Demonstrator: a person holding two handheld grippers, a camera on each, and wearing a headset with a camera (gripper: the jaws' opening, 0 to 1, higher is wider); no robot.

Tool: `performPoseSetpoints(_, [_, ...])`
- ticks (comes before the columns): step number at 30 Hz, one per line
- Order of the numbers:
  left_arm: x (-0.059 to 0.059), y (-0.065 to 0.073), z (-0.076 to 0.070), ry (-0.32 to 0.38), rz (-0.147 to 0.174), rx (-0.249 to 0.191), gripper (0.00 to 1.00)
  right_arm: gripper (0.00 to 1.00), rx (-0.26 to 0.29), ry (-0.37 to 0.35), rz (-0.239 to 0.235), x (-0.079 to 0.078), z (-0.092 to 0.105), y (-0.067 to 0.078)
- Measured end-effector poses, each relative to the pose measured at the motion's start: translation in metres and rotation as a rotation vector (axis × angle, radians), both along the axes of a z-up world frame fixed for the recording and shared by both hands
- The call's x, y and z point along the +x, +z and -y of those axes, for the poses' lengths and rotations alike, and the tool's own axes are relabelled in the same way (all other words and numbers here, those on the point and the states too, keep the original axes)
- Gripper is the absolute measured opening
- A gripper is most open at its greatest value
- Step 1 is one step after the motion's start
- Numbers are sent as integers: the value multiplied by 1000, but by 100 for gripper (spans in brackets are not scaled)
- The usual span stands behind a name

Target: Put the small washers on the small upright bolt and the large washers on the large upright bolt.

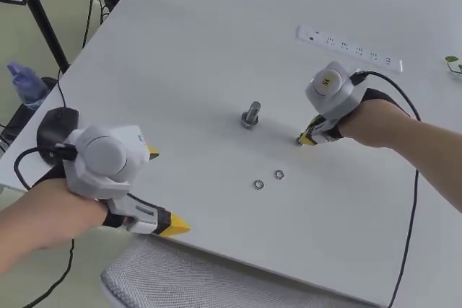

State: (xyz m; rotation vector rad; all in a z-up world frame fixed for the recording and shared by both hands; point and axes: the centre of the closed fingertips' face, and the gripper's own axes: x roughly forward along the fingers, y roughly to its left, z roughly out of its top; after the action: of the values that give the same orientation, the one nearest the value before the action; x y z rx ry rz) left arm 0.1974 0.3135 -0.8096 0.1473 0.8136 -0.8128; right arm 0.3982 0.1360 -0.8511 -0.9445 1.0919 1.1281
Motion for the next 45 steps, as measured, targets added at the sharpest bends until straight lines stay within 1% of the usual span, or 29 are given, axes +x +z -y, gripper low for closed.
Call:
performPoseSetpoints(8, [1, -1, 0, -7, -9, 0, 84, 12, -5, 1, -10, -3, -1, -4])
performPoseSetpoints(15, [2, -2, -3, -5, -16, -1, 84, 12, -8, 7, -8, -3, -1, -6])
performPoseSetpoints(23, [3, -1, 0, -6, -12, -8, 84, 13, -11, 9, -3, -6, 0, -7])
performPoseSetpoints(27, [2, -2, -1, -3, -14, -11, 84, 13, -15, 18, -1, -1, 1, -11])
performPoseSetpoints(33, [0, -4, -2, -7, -22, -10, 83, 13, -12, 11, 0, 4, 2, -15])
performPoseSetpoints(39, [0, -6, -2, -12, -23, -14, 83, 13, -11, 2, 2, 2, 2, -13])
performPoseSetpoints(45, [1, -7, -1, -23, -24, -15, 83, 13, -16, 10, 3, -1, 1, -11])
